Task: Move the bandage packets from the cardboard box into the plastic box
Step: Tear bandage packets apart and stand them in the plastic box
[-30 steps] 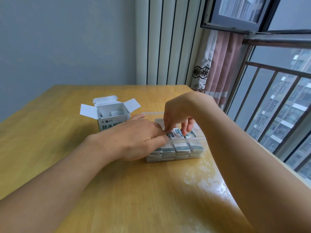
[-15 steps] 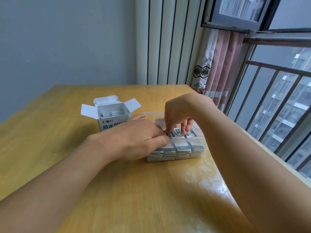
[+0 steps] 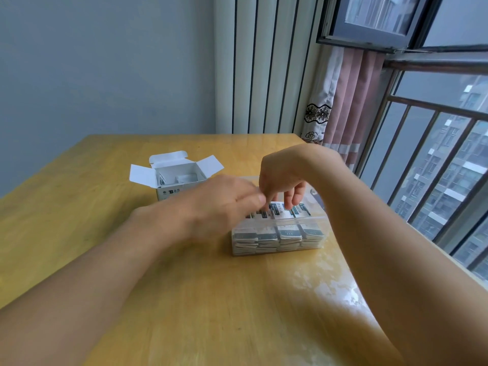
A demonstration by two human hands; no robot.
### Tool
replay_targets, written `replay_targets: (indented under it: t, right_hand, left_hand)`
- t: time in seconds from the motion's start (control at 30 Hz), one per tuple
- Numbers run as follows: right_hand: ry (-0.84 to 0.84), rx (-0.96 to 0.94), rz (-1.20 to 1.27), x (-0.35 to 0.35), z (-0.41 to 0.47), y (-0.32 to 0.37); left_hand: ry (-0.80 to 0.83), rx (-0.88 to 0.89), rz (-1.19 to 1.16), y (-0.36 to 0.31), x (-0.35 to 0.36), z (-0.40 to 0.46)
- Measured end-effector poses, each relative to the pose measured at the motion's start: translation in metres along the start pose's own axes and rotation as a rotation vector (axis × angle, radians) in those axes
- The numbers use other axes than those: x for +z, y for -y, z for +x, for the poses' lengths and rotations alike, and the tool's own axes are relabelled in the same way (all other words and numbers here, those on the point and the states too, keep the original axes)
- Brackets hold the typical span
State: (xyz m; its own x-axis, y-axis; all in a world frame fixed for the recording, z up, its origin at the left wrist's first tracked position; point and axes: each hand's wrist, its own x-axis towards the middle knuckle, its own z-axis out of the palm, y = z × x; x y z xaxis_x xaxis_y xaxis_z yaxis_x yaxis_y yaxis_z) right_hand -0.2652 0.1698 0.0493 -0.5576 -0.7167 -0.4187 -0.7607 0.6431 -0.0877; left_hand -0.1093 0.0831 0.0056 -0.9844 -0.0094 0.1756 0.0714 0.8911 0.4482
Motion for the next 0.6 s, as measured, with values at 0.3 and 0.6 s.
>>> replay_targets:
  t: [0.3, 0.6]
  right_hand:
    - [-0.669, -0.639, 0.253, 0.002, -0.012, 0.042]
    - [-0.624, -0.573, 0.005, 0.007, -0.016, 0.059]
  left_hand:
    - [-0.49, -0.791, 0.055, 0.065, -0.078, -0.022]
    - [-0.071, -0.525, -0.495, 0.077, -0.078, -0.045]
